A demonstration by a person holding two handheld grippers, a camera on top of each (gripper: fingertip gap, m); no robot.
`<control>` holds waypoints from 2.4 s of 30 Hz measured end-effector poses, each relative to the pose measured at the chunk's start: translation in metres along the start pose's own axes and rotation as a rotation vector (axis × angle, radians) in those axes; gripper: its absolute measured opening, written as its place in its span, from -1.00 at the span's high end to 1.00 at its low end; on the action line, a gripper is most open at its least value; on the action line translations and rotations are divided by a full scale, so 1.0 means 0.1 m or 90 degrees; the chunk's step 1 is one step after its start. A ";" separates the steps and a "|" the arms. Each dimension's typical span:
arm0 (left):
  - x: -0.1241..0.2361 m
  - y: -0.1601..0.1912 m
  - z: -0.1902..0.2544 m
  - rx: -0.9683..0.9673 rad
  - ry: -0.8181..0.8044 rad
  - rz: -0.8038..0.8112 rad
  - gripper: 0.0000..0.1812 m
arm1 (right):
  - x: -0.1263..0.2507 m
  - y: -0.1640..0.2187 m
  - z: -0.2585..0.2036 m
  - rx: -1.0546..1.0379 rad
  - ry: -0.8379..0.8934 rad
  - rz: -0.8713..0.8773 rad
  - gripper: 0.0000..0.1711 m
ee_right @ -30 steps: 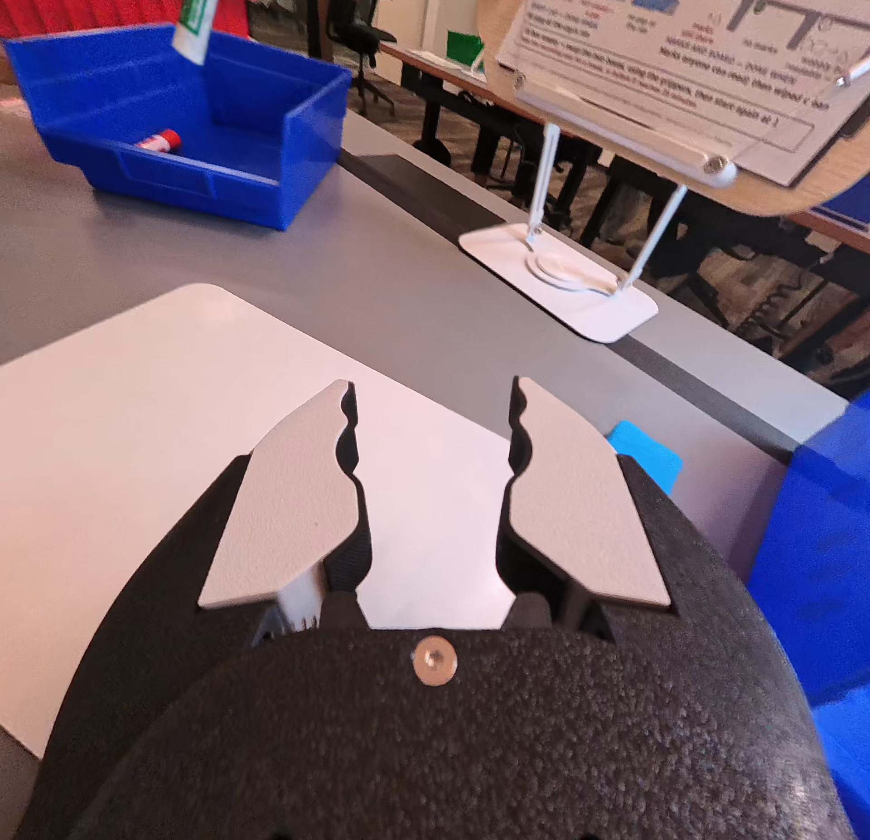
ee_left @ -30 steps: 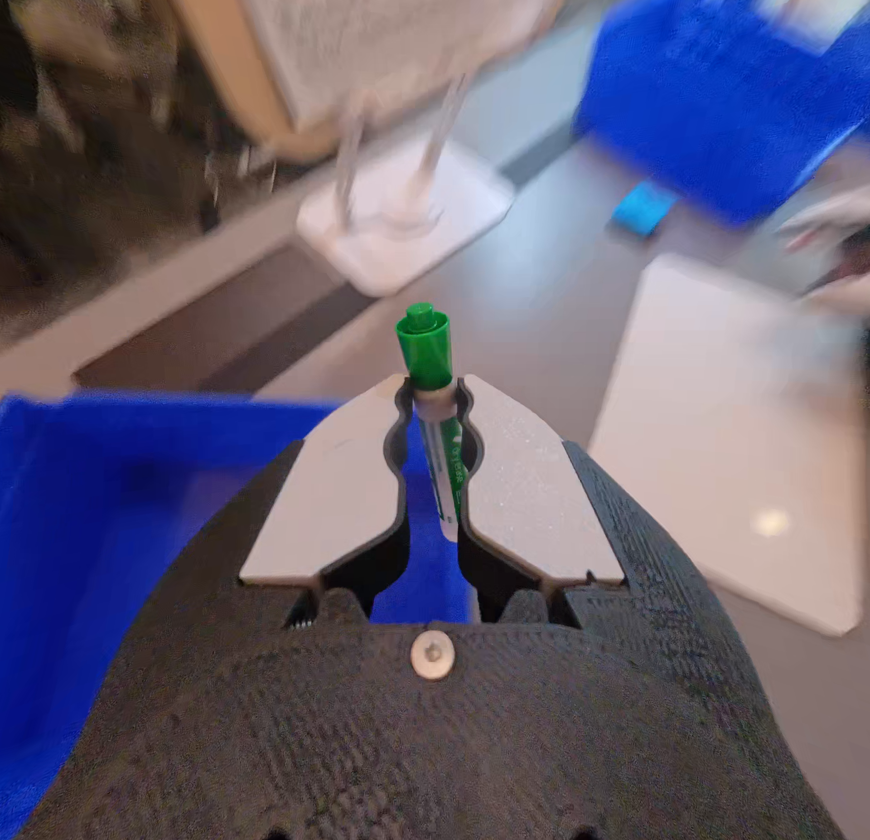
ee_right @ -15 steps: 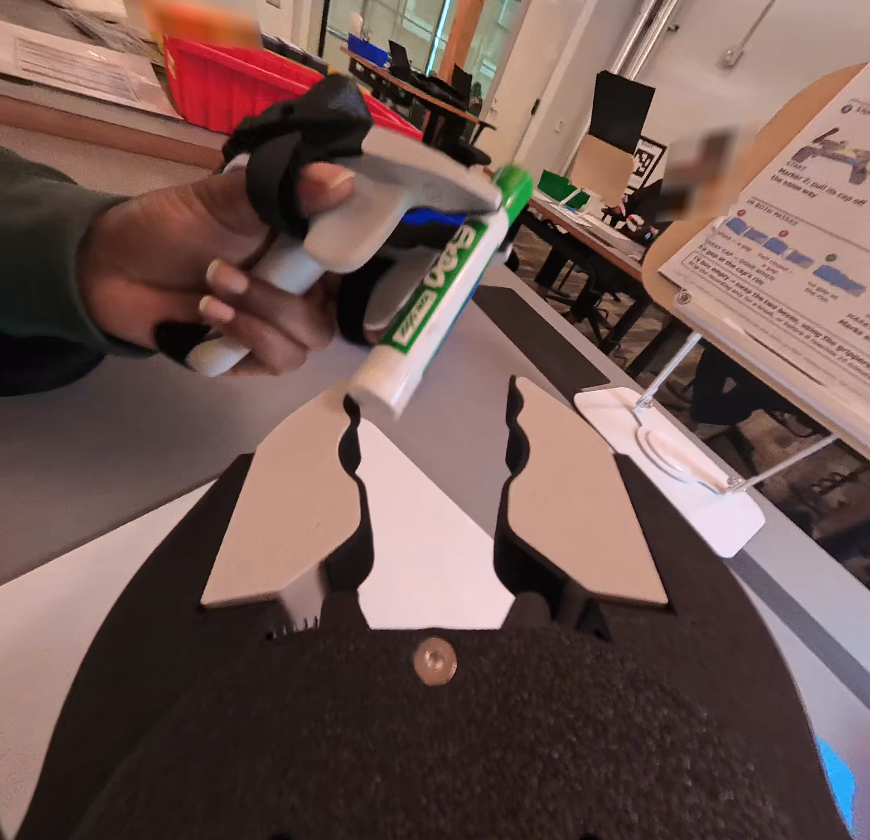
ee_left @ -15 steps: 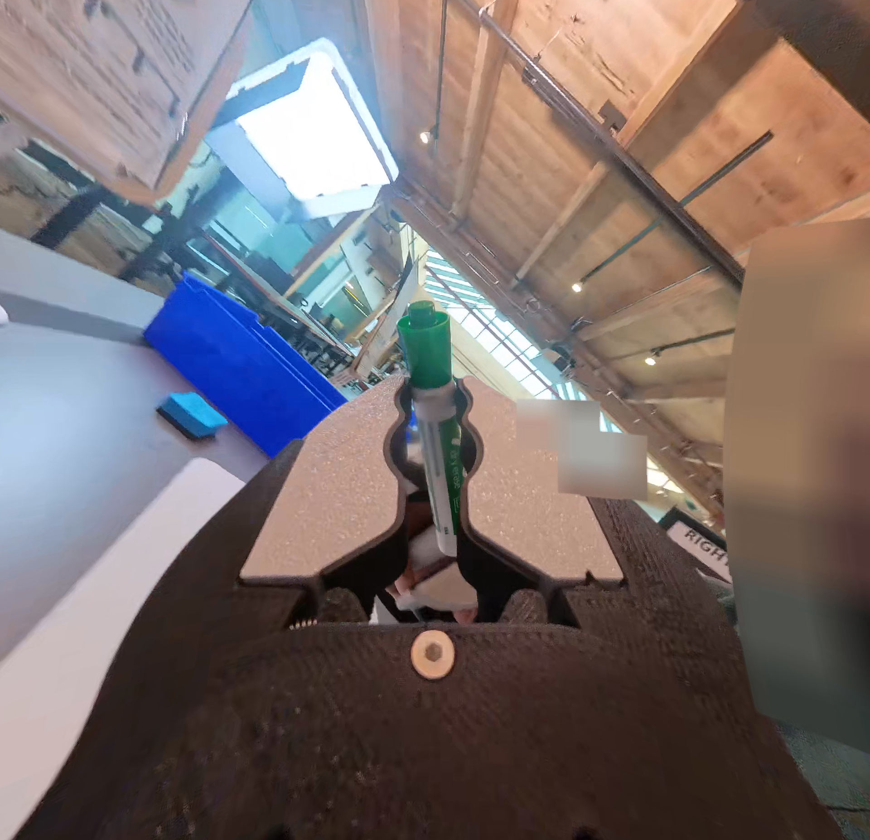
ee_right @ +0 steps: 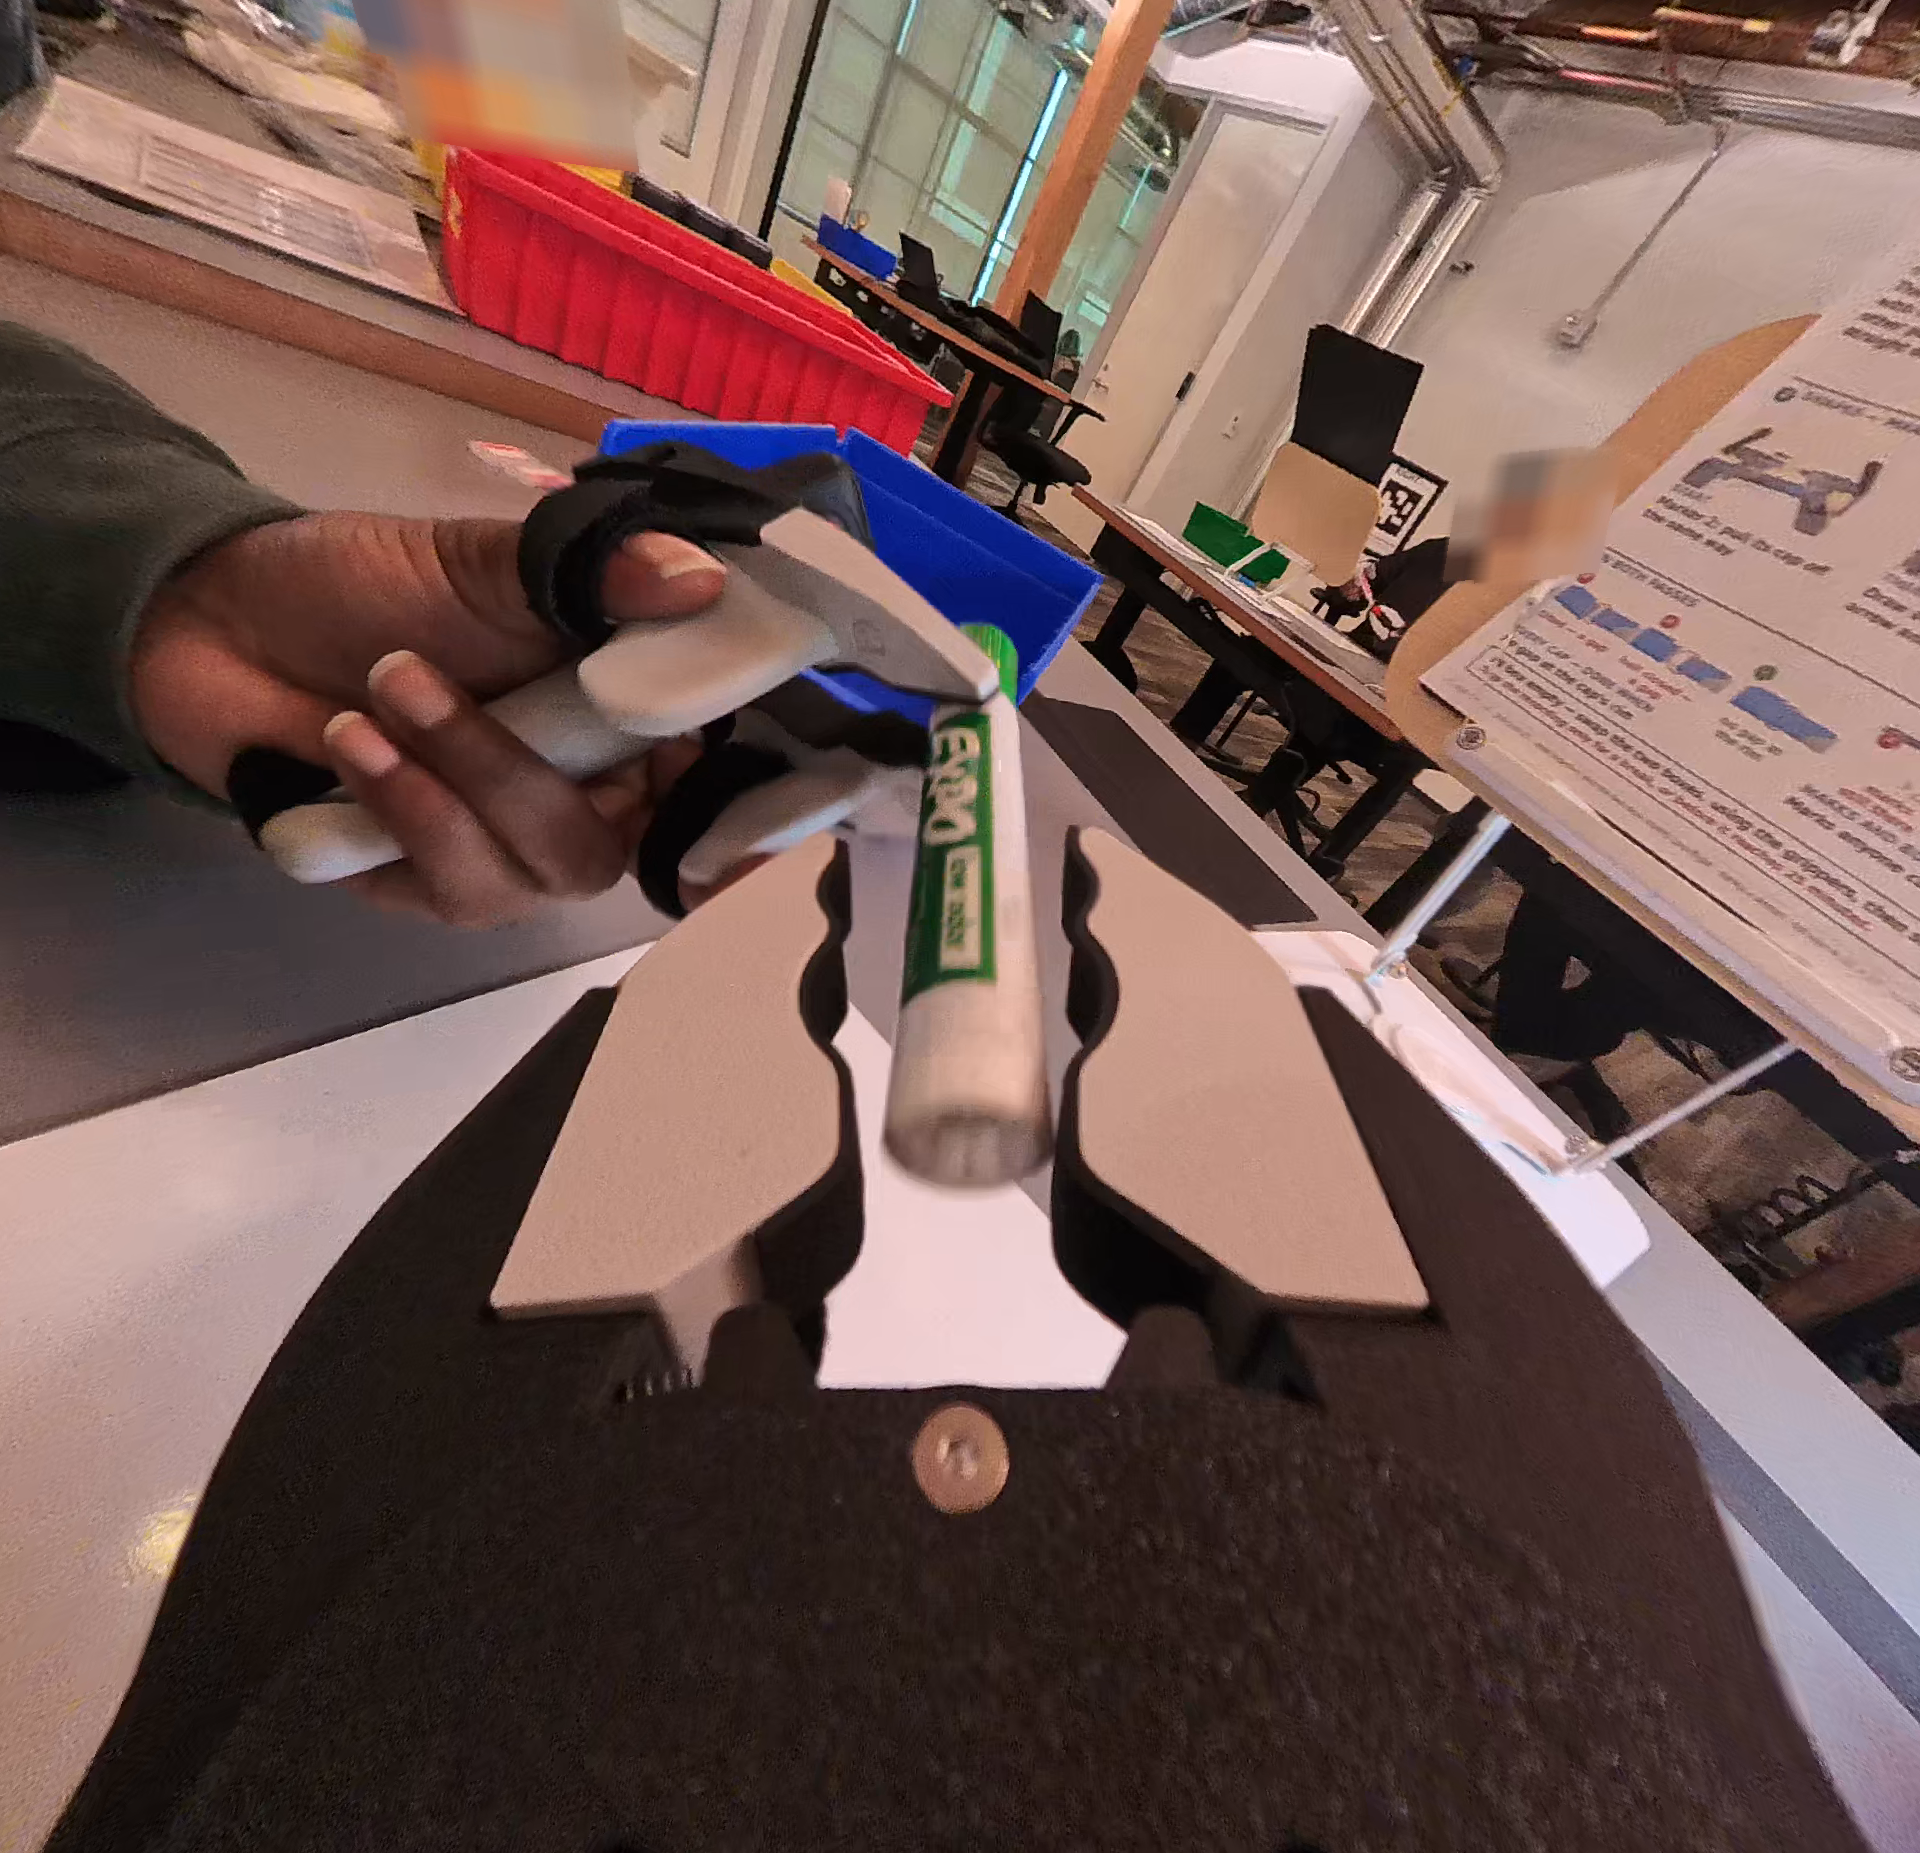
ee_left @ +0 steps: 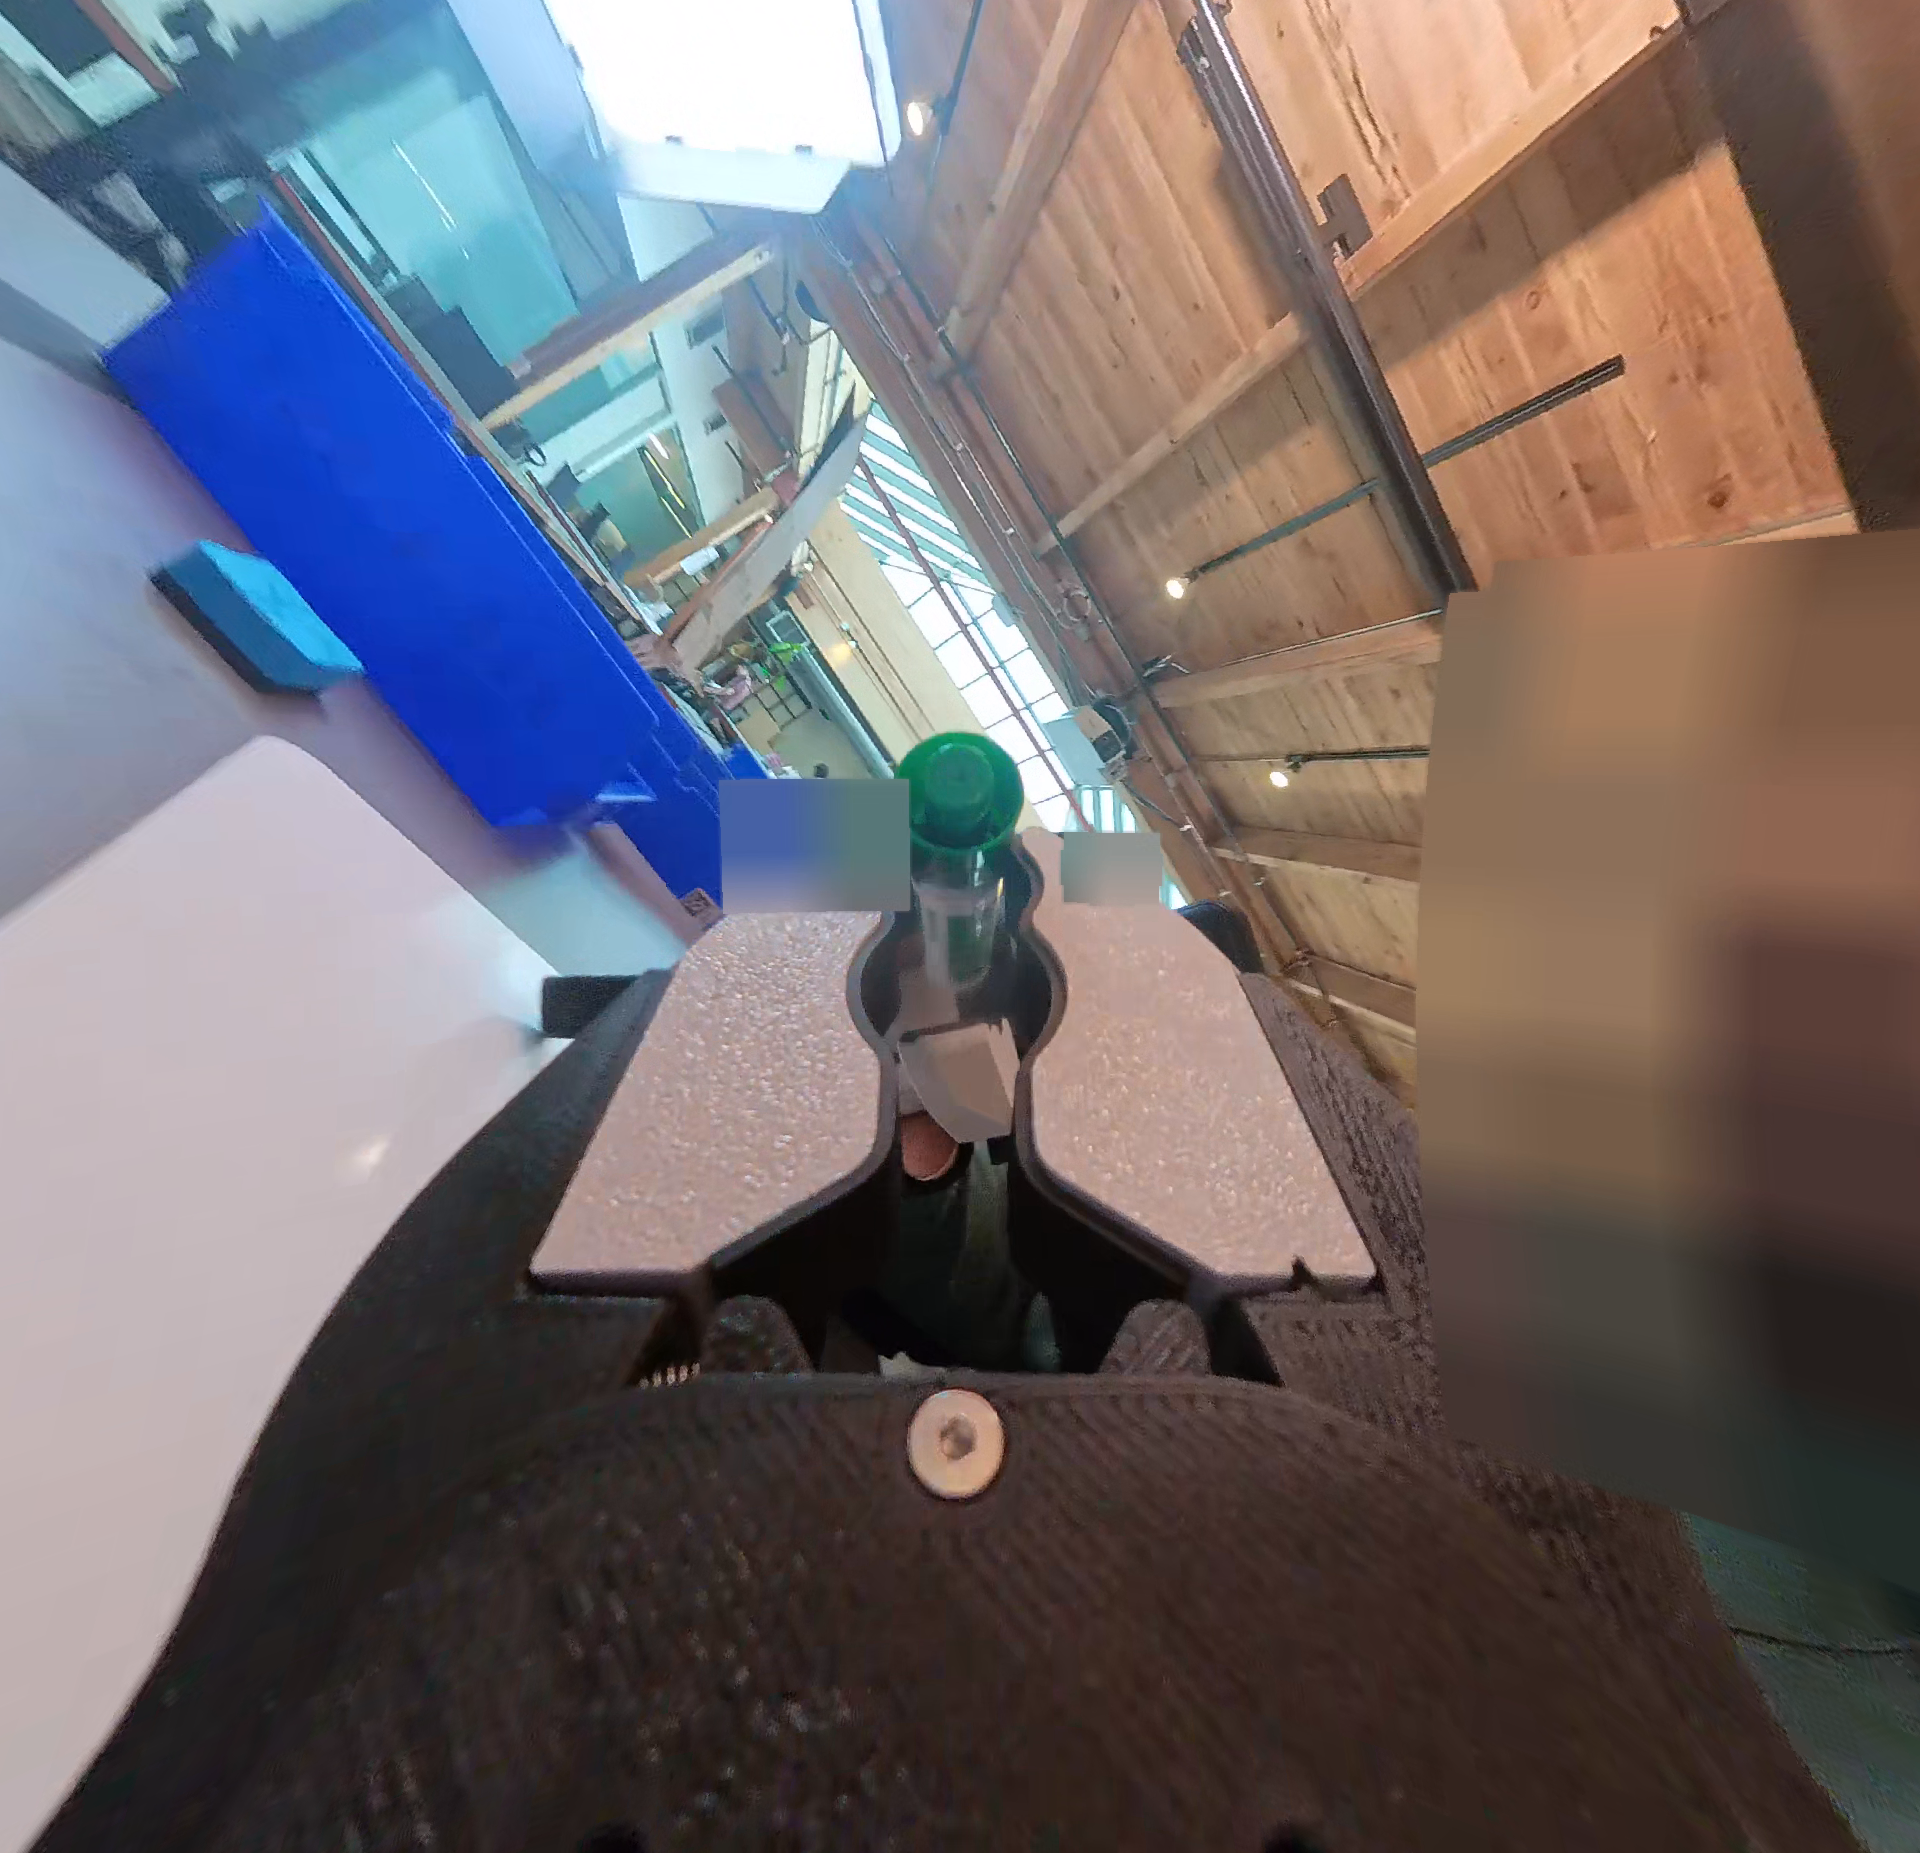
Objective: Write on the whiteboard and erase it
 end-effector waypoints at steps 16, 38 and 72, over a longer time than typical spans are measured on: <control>-0.14 0.37 -0.09 0.094 0.017 -0.011 0.80 | 0.04 0.04 -0.09 -0.003 -0.008 0.011 0.58; -0.13 0.28 -0.04 -0.105 -0.024 -0.234 0.77 | 0.13 0.10 -0.05 -0.176 -0.179 -0.008 0.61; -0.06 0.41 -0.25 0.074 -0.072 -0.299 0.75 | 0.14 0.29 -0.15 -0.183 -0.200 -0.041 0.62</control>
Point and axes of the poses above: each gripper's, where its closed fingertips meet, x back along the fingers, y out of its underside, z = x × y across the jaws, the point moved 7 cm from there along x, back along the fingers, and after that the axes turned 2 degrees about y, right-handed, at the moved point
